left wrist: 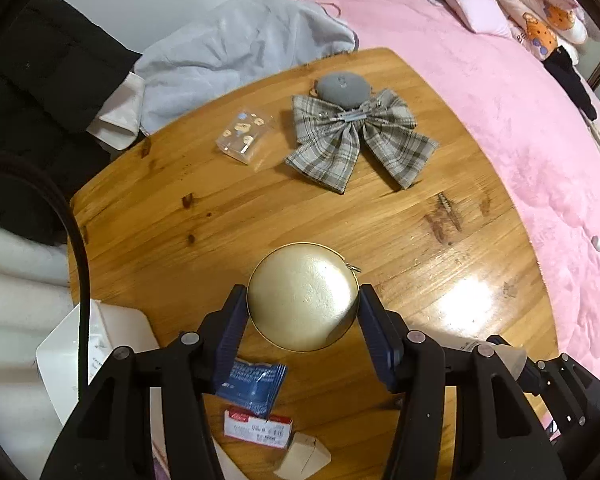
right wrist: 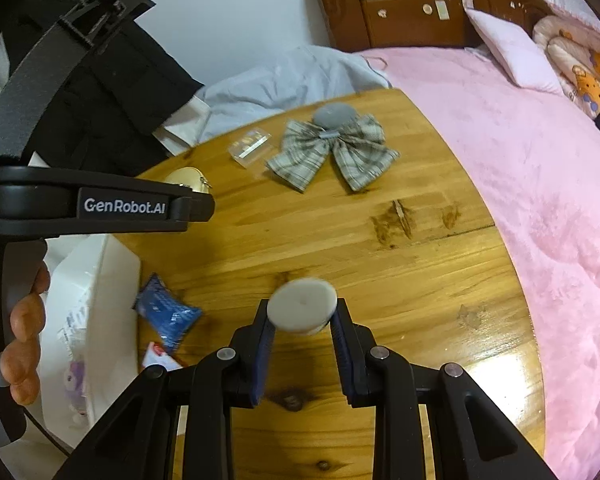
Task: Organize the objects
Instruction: 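Lift the tube and compact with both grippers and carry them toward the tray, then lower the tube and compact with both grippers into the white tray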
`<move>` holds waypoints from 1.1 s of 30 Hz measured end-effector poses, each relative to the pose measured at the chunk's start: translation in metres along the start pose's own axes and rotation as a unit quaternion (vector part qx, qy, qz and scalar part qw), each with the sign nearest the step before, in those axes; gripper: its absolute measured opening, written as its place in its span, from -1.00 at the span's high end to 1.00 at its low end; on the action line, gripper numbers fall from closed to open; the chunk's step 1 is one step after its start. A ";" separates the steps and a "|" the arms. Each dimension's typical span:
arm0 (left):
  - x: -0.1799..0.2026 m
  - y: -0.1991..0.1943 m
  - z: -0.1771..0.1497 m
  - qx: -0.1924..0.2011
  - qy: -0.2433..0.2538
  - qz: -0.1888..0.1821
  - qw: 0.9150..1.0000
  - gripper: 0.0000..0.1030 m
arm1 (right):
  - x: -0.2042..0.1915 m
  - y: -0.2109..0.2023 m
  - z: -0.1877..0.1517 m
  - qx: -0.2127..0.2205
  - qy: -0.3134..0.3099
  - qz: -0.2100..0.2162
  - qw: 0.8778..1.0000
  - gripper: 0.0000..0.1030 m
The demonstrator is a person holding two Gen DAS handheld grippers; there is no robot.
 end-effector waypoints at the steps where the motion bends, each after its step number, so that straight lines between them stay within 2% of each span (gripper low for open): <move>1: -0.002 -0.006 -0.001 0.004 -0.001 -0.003 1.000 -0.15 | -0.004 -0.005 0.000 0.004 -0.002 0.001 1.000 0.45; 10: -0.033 -0.057 -0.016 0.031 -0.021 -0.027 0.999 -0.15 | -0.046 -0.041 0.005 0.029 -0.019 0.015 0.999 0.45; 17: -0.076 -0.094 -0.034 0.049 -0.051 -0.042 0.997 -0.14 | -0.103 -0.064 0.003 0.036 -0.059 0.033 0.997 0.45; 25: -0.146 -0.129 -0.066 0.071 -0.105 -0.042 0.991 -0.15 | -0.187 -0.085 -0.001 0.037 -0.128 0.065 0.989 0.45; 33: -0.219 -0.128 -0.100 0.065 -0.171 -0.026 0.983 -0.14 | -0.256 -0.084 -0.013 0.026 -0.194 0.081 0.977 0.45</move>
Point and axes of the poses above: each gripper's, at about its wrist camera, not at the fingertips, and y roughly the way its jaws point, x to its right, z to its top, the point moved 10 cm from there along y, roughly the way its jaws point, and after that the axes turned 4 degrees about -y, right-handed, at the moved point
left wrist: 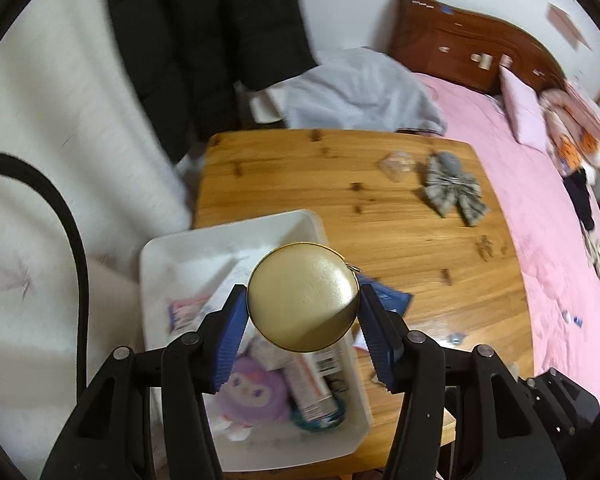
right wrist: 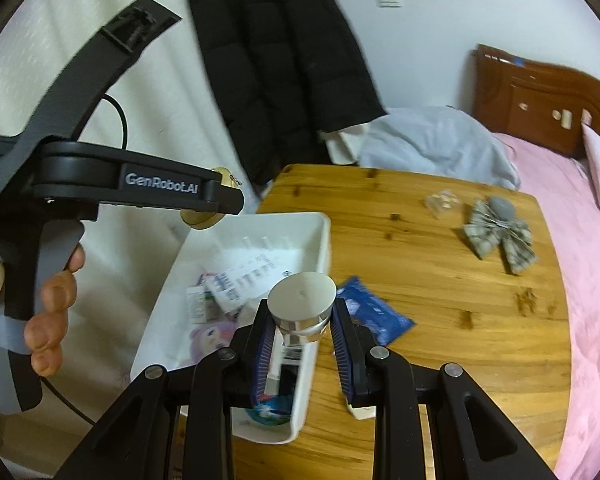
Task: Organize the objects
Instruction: 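Lower the tube and compact with both grippers into the white tray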
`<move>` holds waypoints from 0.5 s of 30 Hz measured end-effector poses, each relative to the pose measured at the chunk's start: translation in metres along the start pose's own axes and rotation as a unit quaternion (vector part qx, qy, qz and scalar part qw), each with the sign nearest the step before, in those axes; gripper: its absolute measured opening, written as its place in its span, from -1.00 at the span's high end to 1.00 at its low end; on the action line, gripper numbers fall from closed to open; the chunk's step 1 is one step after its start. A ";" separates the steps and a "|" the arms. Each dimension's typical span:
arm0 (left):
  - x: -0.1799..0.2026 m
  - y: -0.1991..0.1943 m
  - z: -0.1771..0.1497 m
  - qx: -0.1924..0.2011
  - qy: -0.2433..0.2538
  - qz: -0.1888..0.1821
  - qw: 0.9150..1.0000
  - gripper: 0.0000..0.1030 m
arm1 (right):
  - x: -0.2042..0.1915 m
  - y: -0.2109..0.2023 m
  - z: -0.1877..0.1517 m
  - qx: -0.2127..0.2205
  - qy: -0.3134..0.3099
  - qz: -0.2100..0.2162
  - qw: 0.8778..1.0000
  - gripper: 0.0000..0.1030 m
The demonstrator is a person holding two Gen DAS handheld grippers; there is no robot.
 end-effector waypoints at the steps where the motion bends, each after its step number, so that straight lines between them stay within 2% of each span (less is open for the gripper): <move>1: -0.010 0.002 -0.003 -0.004 -0.011 0.003 1.000 -0.14 | -0.006 0.003 0.000 -0.003 -0.006 0.002 1.000 0.45; 7: -0.052 0.013 -0.021 -0.031 -0.052 0.004 0.998 -0.14 | -0.041 0.018 0.001 -0.017 -0.040 0.013 0.999 0.45; 15: -0.082 0.029 -0.039 -0.049 -0.062 0.022 0.997 -0.15 | -0.066 0.046 -0.010 -0.055 -0.051 0.019 0.997 0.45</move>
Point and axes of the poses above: each gripper's, at about its wrist camera, not at the fingertips, and y roughly the way its jaws point, x to its right, z to its top, the point moved 10 cm from there along y, roughly the way its jaws point, and after that the axes turned 4 degrees about -y, right-handed, at the moved point
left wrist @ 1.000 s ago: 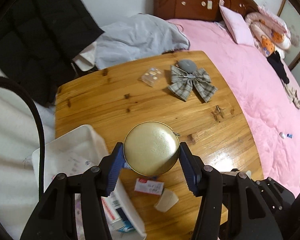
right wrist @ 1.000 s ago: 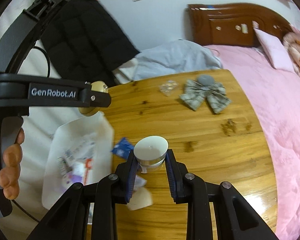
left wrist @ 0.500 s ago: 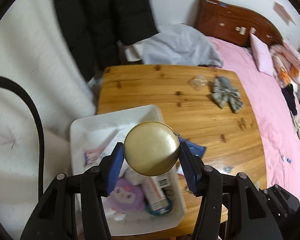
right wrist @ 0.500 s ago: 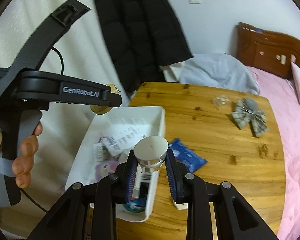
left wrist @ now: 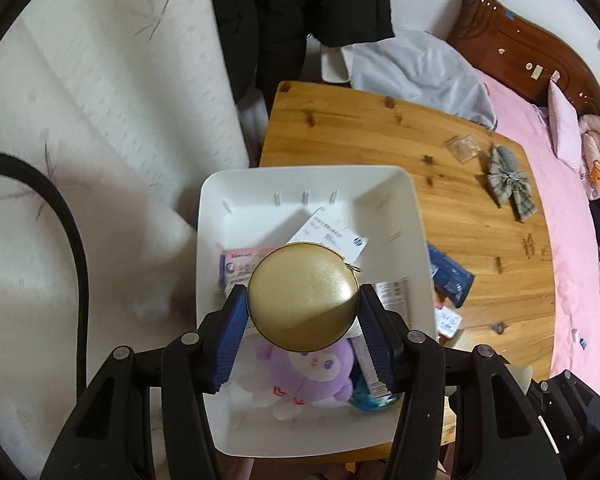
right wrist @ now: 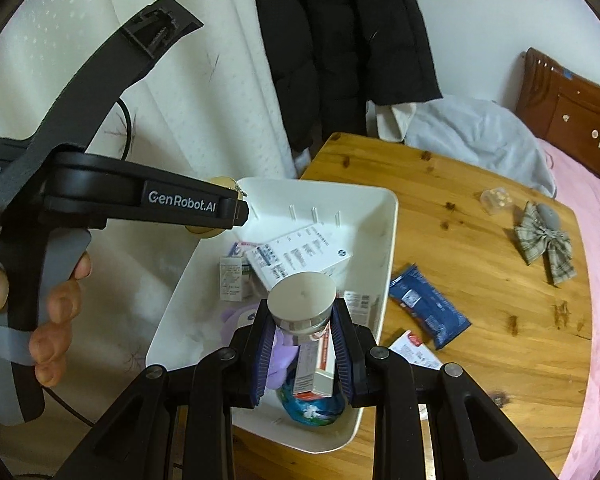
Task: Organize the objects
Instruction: 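Lower the tube and compact with both grippers into the white tray, then open both grippers to release the tube and compact in the tray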
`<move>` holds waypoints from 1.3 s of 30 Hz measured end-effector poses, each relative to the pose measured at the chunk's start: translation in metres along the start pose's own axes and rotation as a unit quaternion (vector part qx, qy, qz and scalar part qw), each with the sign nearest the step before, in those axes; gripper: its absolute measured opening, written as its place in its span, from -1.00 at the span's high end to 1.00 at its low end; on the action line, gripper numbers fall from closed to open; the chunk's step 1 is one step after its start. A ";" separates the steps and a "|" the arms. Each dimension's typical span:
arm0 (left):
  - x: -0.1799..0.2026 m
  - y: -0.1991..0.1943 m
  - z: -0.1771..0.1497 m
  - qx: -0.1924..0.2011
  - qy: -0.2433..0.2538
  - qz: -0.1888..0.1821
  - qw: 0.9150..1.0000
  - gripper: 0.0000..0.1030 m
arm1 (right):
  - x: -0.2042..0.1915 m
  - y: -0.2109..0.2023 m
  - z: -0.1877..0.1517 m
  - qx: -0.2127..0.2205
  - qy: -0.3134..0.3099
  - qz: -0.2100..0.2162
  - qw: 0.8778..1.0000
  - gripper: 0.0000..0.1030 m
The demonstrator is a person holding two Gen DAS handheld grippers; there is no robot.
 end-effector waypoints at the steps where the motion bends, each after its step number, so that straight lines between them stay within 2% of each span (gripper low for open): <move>1: -0.003 0.003 -0.002 -0.003 -0.001 0.001 1.000 -0.15 | -0.002 0.002 0.000 -0.003 -0.001 0.000 1.000 0.45; 11: -0.013 0.019 -0.011 -0.020 0.001 0.009 1.000 -0.15 | -0.011 0.027 -0.009 -0.042 -0.008 -0.005 0.999 0.45; 25: 0.000 0.047 -0.026 -0.056 0.034 0.023 0.998 -0.15 | -0.009 0.053 -0.026 -0.090 -0.004 -0.002 0.996 0.44; 26: 0.000 0.048 -0.027 -0.056 0.036 0.025 0.997 -0.16 | -0.009 0.053 -0.027 -0.089 -0.005 -0.004 0.996 0.42; 28: 0.001 0.051 -0.028 -0.061 0.040 0.029 0.997 -0.17 | -0.009 0.053 -0.026 -0.087 -0.007 -0.006 0.996 0.20; 29: 0.002 0.052 -0.029 -0.064 0.042 0.030 0.997 -0.18 | -0.009 0.052 -0.026 -0.085 -0.009 -0.008 0.996 -0.04; 30: 0.002 0.052 -0.029 -0.065 0.044 0.031 0.996 -0.20 | -0.009 0.051 -0.026 -0.083 -0.010 -0.009 0.996 -0.20; 35: 0.001 0.051 -0.027 -0.059 0.052 0.041 0.996 -0.36 | -0.012 0.048 -0.023 -0.074 -0.016 -0.007 0.997 -0.23; 39: 0.000 0.052 -0.028 -0.064 0.051 0.040 0.996 -0.38 | -0.013 0.048 -0.024 -0.075 -0.016 -0.005 0.997 -0.23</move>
Point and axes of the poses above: each gripper's, at about its wrist camera, not at the fingertips, and y roughly the way its jaws point, x to its right, z to its top, the point moved 10 cm from there along y, roughly the way its jaws point, and after that the axes turned 4 degrees about -y, right-handed, at the moved point
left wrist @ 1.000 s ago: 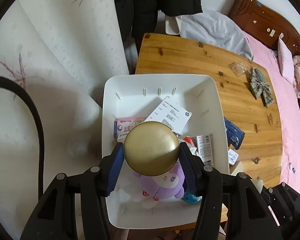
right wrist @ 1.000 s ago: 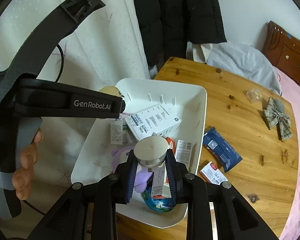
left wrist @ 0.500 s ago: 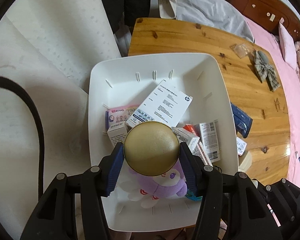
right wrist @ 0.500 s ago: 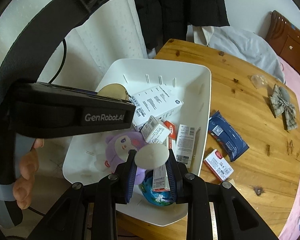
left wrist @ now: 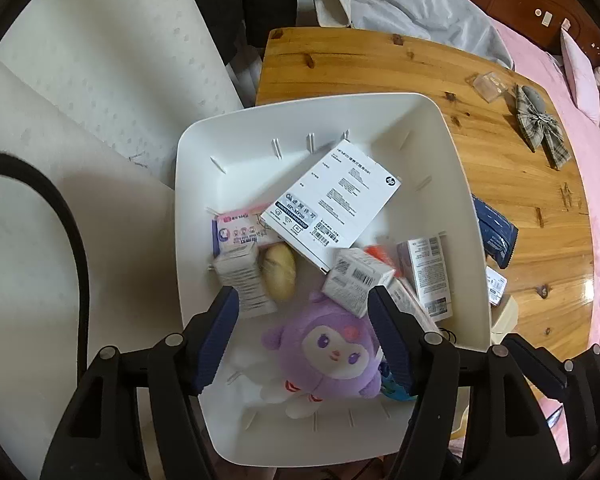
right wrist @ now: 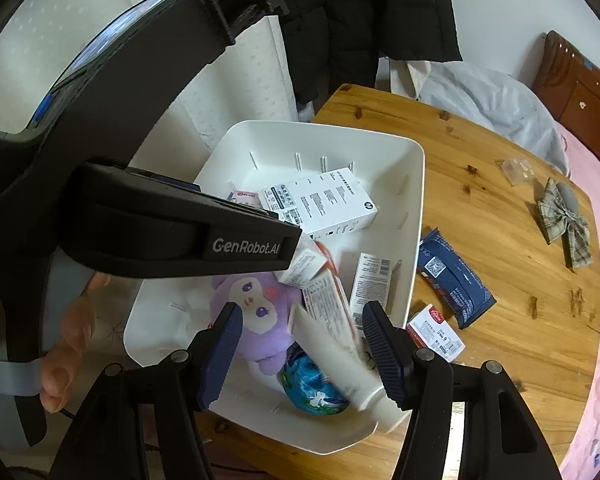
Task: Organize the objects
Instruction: 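Open both grippers to release the tube and compact in the tray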
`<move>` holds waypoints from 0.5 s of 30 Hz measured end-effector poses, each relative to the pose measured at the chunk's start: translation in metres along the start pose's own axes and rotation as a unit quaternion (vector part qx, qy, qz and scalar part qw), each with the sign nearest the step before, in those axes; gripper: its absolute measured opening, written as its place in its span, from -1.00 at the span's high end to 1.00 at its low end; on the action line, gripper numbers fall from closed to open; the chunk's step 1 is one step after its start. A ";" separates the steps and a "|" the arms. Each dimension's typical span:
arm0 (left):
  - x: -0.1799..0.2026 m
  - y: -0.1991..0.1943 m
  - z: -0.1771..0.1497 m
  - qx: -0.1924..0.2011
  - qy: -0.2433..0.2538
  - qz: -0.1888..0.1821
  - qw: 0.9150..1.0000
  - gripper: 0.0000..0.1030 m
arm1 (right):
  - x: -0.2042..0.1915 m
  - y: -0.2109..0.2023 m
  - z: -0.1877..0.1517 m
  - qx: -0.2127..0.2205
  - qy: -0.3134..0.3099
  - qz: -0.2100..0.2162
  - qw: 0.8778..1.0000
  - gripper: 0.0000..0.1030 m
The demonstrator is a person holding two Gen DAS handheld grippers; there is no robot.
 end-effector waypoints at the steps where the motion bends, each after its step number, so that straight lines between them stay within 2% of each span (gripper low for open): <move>1: -0.001 0.001 -0.001 -0.003 -0.002 0.000 1.000 -0.38 | 0.000 0.000 0.000 0.000 0.000 0.000 1.000 -0.23; 15: -0.005 -0.005 -0.002 -0.005 -0.019 0.000 1.000 -0.38 | -0.001 -0.009 0.001 0.017 -0.002 0.003 1.000 -0.23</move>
Point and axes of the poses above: each gripper's, at about its wrist camera, not at the fingertips, and y roughly the way its jaws point, x to its right, z to its top, the point moved 10 cm from there along y, roughly the way its jaws point, and after that the axes turned 4 degrees about -y, right-handed, at the moved point
